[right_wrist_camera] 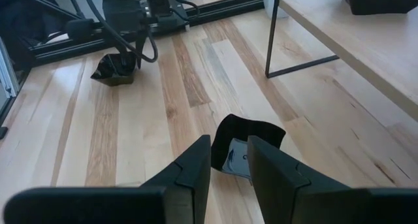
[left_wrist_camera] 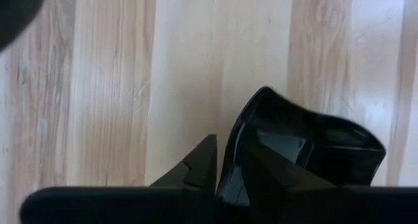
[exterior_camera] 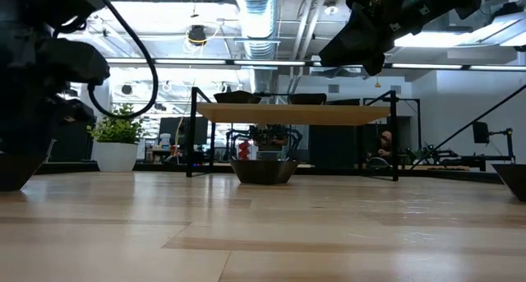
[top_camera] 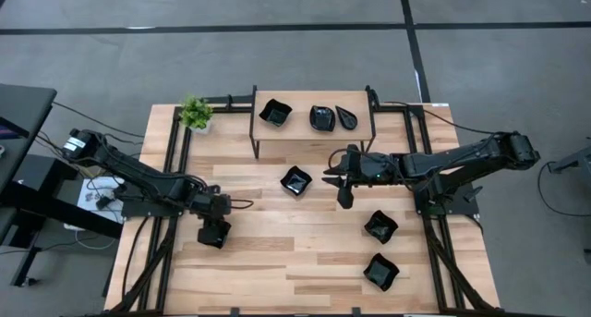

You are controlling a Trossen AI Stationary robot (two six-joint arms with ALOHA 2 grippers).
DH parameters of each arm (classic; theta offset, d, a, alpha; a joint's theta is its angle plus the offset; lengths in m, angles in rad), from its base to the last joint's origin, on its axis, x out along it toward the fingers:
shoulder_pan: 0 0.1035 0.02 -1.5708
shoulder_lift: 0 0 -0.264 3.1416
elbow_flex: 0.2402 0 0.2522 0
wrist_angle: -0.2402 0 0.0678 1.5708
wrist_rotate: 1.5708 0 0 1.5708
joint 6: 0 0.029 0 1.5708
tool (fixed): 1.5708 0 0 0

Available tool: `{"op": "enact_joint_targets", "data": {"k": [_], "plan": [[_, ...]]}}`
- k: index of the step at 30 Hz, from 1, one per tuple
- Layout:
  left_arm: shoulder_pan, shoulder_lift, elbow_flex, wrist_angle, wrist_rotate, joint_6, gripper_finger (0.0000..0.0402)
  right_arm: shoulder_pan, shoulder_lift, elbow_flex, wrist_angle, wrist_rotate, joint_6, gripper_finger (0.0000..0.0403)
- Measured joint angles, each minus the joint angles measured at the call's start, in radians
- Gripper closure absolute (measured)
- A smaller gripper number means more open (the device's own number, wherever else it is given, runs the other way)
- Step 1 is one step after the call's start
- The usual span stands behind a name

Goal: Pick & Place Mini shaped plates
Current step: Stack the black wave square shaped plate on top of the black wave square shaped plate on the shelf

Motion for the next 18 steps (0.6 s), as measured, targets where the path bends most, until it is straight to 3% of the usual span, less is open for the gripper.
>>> {"op": "enact_joint_targets", "data": {"k": [9,18], "plan": [[0.000,0.000,0.000,0.046,0.009,0.000,0.0393,0.000,0.000,0.000,0.000,0.000,0.000,0.0305],[0.000,0.000,0.000,0.108,0.015,0.000,0.0393,0.000,0.000,0.000,0.000,0.000,0.000,0.0305]]}}
